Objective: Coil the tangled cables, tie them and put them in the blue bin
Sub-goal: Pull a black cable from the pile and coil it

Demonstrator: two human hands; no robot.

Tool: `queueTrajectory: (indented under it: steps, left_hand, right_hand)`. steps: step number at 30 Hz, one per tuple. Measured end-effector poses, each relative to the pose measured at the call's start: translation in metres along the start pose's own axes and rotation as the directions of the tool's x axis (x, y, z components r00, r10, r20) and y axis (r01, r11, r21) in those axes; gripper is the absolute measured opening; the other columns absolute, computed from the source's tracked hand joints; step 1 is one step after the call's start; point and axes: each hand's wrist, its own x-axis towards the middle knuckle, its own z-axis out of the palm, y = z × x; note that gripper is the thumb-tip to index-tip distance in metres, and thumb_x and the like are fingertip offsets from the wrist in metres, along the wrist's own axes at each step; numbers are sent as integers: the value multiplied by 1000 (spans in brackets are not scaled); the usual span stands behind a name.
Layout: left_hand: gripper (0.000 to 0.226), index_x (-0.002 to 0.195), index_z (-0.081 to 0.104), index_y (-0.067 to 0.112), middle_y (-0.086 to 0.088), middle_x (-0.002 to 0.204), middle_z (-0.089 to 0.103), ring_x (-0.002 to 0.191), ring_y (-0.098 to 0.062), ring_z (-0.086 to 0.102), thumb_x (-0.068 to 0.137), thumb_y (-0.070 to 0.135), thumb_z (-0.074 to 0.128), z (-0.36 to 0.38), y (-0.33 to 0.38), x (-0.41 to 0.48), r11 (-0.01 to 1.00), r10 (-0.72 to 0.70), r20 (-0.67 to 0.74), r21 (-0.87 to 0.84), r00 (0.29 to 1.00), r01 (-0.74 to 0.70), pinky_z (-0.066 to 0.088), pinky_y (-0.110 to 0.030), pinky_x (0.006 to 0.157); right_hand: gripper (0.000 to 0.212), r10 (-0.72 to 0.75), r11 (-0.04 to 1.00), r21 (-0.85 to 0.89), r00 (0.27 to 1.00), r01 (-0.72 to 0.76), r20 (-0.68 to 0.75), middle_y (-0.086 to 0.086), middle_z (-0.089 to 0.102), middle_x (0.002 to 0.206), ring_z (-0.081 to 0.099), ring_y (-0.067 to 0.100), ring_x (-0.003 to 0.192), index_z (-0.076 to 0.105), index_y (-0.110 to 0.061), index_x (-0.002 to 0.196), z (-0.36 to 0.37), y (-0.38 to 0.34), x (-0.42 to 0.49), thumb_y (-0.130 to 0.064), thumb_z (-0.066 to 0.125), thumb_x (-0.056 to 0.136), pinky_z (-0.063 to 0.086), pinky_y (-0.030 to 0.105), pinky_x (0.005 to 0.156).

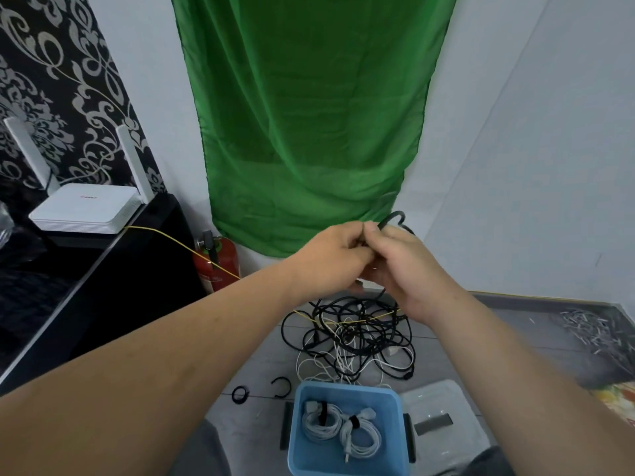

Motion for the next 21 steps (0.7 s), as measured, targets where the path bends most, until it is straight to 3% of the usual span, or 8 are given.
queueTrajectory:
  steps: [3, 6, 8, 10, 11, 13, 17, 21]
  left_hand:
    - [24, 86, 71, 16, -6, 83, 72, 79, -22, 66, 83, 18, 48, -11, -4, 3, 934, 70, -31, 353, 997, -54, 60, -44, 74]
    - [24, 84, 75, 21, 9, 73, 66, 66, -18, 58, 80, 14, 53, -20, -7, 2, 836, 207, -227, 546, 952, -52, 55, -33, 66]
    - [32, 109, 71, 20, 8, 103, 67, 85, -14, 61, 82, 11, 56, -20, -8, 2, 826, 319, -263, 548, 911, -131, 54, -31, 79]
    - [49, 134, 60, 17, 1, 134, 59, 117, -14, 60, 86, 16, 53, -22, -10, 4, 808, 373, -140, 535, 917, -247, 48, -26, 100]
    - [54, 141, 56, 15, -1, 144, 54, 130, -14, 53, 86, 14, 51, -22, -13, 6, 794, 382, -53, 530, 922, -298, 40, -18, 108]
    - [60, 143, 56, 17, -2, 150, 51, 140, -13, 45, 86, -3, 52, -24, -18, 8, 786, 367, 76, 508, 927, -353, 29, -11, 114]
    - [25, 118, 71, 21, 9, 106, 65, 105, -15, 59, 94, 16, 64, -30, -25, 16, 715, 478, 51, 557, 877, -422, 46, -31, 98]
    - [15, 102, 72, 14, 4, 89, 63, 83, -13, 56, 95, 24, 64, -32, -28, 22, 737, 553, -128, 536, 823, -412, 47, -30, 78]
  right_hand:
    - [32, 0, 999, -52, 998, -4, -69, 16, 76, 110, 73, 26, 99, 69, -7, 111, -3, -4, -3, -29, 46, 109, 55, 53, 101]
    - [36, 34, 997, -74, 998, -38, -51, 12, 72, 76, 69, 26, 67, 61, -6, 110, -8, -9, -6, -32, 36, 112, 53, 60, 99]
    - [42, 70, 991, -117, 996, -64, 50, 6, 45, 54, 42, 21, 47, 59, -1, 113, -8, -11, -11, -36, 34, 112, 61, 56, 78]
    - [46, 108, 983, -162, 980, -81, 164, 0, 24, 51, 18, 16, 46, 61, -3, 111, -8, -15, -17, -40, 34, 111, 39, 33, 47]
    - [45, 128, 980, -175, 971, -92, 202, -1, 20, 51, 13, 14, 47, 63, -7, 108, -9, -17, -19, -41, 34, 111, 23, 29, 47]
    - [45, 166, 976, -178, 953, -123, 253, -3, 17, 48, 10, 11, 46, 67, -10, 101, -14, -20, -20, -41, 35, 110, 10, 28, 50]
    - [51, 191, 979, -120, 937, -163, 291, -5, 15, 47, 7, 11, 43, 69, -5, 89, -21, -20, -20, -40, 36, 107, 8, 26, 47]
    - [46, 98, 995, 5, 977, -100, 190, -2, 22, 47, 18, 13, 40, 63, -7, 82, -19, -22, -18, -38, 41, 107, 21, 26, 46]
